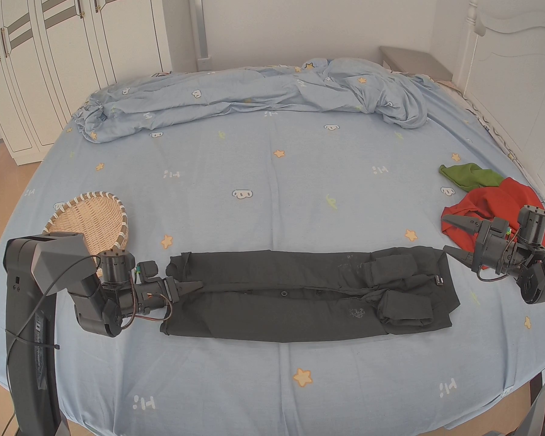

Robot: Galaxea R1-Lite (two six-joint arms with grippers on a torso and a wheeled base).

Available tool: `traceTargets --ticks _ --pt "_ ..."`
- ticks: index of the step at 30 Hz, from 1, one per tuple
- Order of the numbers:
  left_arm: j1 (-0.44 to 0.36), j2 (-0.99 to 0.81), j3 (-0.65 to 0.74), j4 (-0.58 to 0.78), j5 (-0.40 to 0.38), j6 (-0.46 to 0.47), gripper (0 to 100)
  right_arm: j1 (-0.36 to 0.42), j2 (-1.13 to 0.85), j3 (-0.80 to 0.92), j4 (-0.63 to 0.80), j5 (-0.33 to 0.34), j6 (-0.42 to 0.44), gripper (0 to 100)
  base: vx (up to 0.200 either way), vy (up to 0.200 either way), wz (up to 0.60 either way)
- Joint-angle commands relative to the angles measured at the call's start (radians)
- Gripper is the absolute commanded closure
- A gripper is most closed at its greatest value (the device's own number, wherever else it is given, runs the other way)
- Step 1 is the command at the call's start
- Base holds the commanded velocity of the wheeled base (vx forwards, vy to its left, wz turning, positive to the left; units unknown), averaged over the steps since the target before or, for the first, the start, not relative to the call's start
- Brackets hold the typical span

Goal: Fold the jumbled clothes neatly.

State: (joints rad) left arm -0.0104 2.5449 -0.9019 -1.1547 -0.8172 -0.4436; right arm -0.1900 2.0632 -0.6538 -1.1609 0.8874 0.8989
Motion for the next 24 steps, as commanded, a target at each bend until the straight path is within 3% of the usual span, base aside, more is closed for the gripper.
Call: traceTargets --ticks 1,11,24 --pt "0.000 0.006 0.000 0.001 -0.002 -0.001 100 0.000 0.000 0.002 0.000 0.001 0.000 0 0.000 0.000 0.00" --pt "0.017 -0.035 0.000 0.003 0.006 -0.003 100 0.000 -0.014 0.002 0.000 0.001 0.002 0 0.000 0.000 0.00" --pt "0.176 -0.106 -0.011 0.033 0.006 0.008 100 0.003 -0.015 0.010 0.000 0.039 0.008 0 0.000 0.000 0.00"
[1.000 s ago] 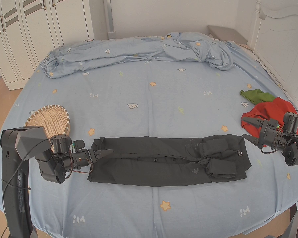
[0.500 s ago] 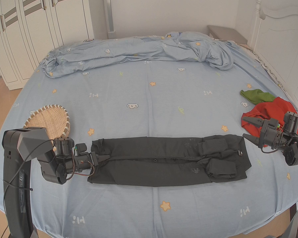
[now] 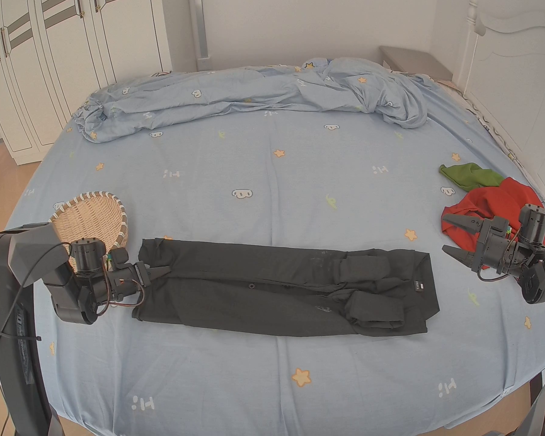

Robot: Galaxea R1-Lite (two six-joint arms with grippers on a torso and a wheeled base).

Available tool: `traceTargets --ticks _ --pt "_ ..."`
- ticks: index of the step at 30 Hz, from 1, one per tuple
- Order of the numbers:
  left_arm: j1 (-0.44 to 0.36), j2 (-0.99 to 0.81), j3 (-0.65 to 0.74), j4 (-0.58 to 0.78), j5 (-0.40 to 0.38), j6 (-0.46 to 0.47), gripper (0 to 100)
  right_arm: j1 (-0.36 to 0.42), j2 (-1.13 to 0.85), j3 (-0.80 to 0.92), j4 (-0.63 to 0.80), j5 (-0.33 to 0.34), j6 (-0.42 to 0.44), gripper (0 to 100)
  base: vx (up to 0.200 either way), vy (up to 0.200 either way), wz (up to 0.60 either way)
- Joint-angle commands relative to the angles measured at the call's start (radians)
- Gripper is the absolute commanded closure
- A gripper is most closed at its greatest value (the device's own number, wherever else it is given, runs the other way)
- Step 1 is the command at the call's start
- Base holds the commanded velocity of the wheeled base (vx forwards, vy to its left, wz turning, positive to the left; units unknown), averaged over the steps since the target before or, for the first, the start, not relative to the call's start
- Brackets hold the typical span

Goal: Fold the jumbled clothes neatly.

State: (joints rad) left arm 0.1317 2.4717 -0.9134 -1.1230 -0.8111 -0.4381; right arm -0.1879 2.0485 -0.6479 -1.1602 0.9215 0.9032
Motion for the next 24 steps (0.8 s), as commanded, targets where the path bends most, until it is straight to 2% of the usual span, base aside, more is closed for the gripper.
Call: traceTargets --ticks 1,12,24 --pt "0.040 -0.039 0.002 0.002 0.000 0.002 100 0.001 -0.001 0.004 -0.001 0.005 0.005 0 0.000 0.000 0.00" --pt "0.095 -0.059 -0.004 0.003 0.000 0.010 100 0.001 -0.001 0.002 -0.001 0.005 0.005 0 0.000 0.000 0.00" --pt "0.089 -0.068 0.004 0.003 0.000 0.032 100 0.001 0.004 0.001 0.001 0.005 0.005 0 0.000 0.000 0.00"
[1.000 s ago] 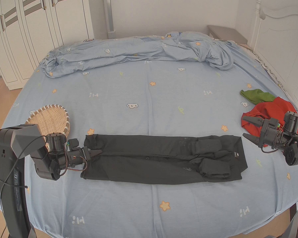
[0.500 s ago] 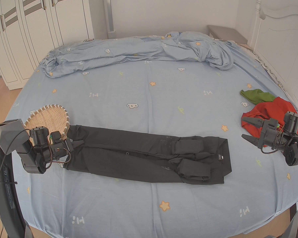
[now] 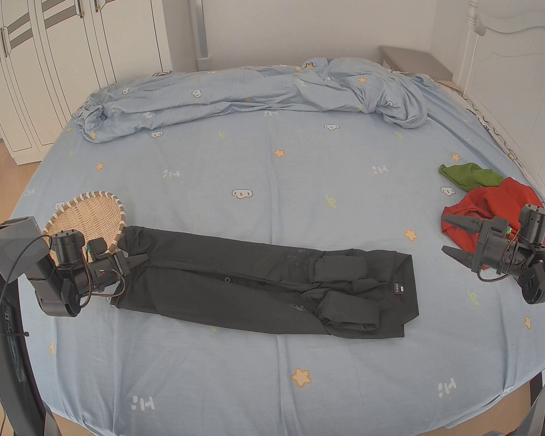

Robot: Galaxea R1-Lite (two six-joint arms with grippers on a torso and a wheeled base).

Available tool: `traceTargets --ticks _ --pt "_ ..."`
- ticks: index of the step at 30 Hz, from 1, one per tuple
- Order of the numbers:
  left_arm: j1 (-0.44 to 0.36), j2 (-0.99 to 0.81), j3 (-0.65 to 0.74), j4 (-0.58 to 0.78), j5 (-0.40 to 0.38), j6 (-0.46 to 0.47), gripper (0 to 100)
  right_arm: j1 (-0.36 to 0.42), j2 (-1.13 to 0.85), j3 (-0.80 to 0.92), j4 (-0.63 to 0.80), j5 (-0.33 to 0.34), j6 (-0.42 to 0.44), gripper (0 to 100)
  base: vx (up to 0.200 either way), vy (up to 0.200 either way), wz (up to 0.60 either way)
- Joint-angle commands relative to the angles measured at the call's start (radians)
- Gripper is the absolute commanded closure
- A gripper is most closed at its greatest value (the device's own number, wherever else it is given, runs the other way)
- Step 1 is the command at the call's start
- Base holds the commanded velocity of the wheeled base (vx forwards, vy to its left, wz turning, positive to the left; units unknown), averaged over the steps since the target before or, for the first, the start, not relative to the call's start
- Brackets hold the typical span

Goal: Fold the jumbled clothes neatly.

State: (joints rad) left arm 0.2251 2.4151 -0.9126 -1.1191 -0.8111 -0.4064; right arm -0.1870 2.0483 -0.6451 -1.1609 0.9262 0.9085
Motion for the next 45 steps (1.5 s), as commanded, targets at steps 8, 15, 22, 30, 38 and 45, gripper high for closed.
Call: traceTargets --ticks 8,15,22,30,38,45 --pt "-0.064 -0.093 0.017 0.093 0.000 0.001 100 0.001 0.004 -0.002 0.001 0.000 0.000 0 0.000 0.000 0.00" --pt "-0.099 -0.177 0.015 0.214 0.001 0.001 100 0.001 0.003 -0.002 0.000 0.000 0.000 0 0.000 0.000 0.00" --pt "-0.116 -0.238 0.011 0.323 0.062 0.001 100 0.001 0.003 -0.004 0.000 0.000 0.000 0 0.000 0.000 0.00" --pt "-0.231 -0.338 0.001 0.493 0.190 0.001 100 0.001 0.003 -0.004 0.000 0.000 0.000 0 0.000 0.000 0.00" --pt "-0.357 -0.401 -0.054 0.647 0.316 0.001 100 0.004 0.003 -0.002 0.000 0.000 0.000 0 0.000 0.000 0.00" --pt "-0.428 -0.419 -0.158 0.799 0.383 0.000 100 0.004 0.001 -0.004 0.000 0.000 0.001 0 0.000 0.000 0.00"
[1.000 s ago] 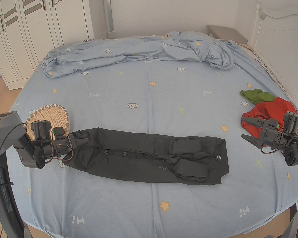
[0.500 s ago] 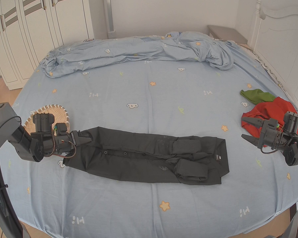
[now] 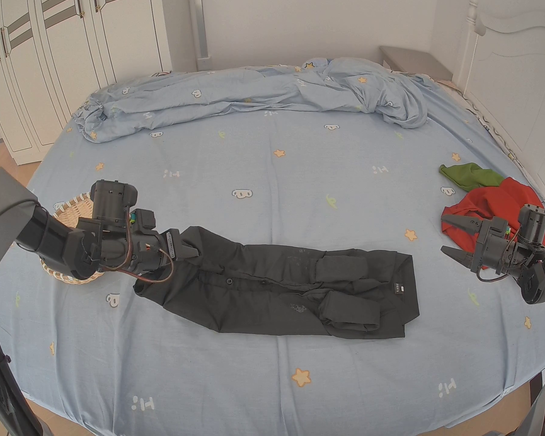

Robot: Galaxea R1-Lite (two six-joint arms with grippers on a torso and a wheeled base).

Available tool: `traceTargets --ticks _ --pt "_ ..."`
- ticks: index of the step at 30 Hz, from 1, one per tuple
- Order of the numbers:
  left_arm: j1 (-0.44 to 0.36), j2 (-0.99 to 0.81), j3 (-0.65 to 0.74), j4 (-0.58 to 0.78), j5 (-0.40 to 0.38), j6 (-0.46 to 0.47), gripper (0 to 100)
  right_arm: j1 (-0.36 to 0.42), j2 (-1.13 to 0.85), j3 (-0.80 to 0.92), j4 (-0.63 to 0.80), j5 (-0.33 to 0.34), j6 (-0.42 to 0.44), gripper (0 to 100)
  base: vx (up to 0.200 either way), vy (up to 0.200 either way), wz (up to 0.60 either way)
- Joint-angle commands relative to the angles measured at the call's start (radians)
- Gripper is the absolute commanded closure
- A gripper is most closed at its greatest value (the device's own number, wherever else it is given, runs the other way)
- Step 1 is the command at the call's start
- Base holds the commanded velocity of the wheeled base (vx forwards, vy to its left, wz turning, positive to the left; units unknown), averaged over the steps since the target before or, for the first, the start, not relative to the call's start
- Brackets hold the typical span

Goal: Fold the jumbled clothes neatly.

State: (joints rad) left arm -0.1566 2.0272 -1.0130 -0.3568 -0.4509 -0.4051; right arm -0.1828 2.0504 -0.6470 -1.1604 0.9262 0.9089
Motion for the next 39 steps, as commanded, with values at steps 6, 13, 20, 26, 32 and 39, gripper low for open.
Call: traceTargets --ticks 6,13,20,26,32,39 --pt "-0.106 -0.045 -0.134 0.160 0.070 -0.001 100 0.000 -0.001 -0.005 0.001 0.002 0.002 0 0.000 0.000 0.00" --pt "-0.162 -0.033 -0.174 0.177 0.107 -0.004 100 0.000 -0.004 -0.006 0.001 0.008 0.027 0 0.000 0.000 0.00" --pt "-0.216 -0.004 -0.260 0.276 0.167 -0.009 100 0.000 -0.015 -0.005 0.001 0.008 0.028 0 0.000 0.000 0.00" --pt "-0.267 0.031 -0.354 0.346 0.172 -0.009 100 0.000 -0.015 -0.005 0.001 0.008 0.028 0 0.000 0.000 0.00" --pt "-0.317 0.088 -0.483 0.460 0.224 -0.009 100 0.000 -0.013 -0.006 0.001 0.008 0.028 0 0.000 0.000 0.00" --pt "-0.371 0.148 -0.638 0.559 0.227 -0.011 100 0.000 -0.013 -0.011 0.001 0.008 0.028 0 0.000 0.000 0.00"
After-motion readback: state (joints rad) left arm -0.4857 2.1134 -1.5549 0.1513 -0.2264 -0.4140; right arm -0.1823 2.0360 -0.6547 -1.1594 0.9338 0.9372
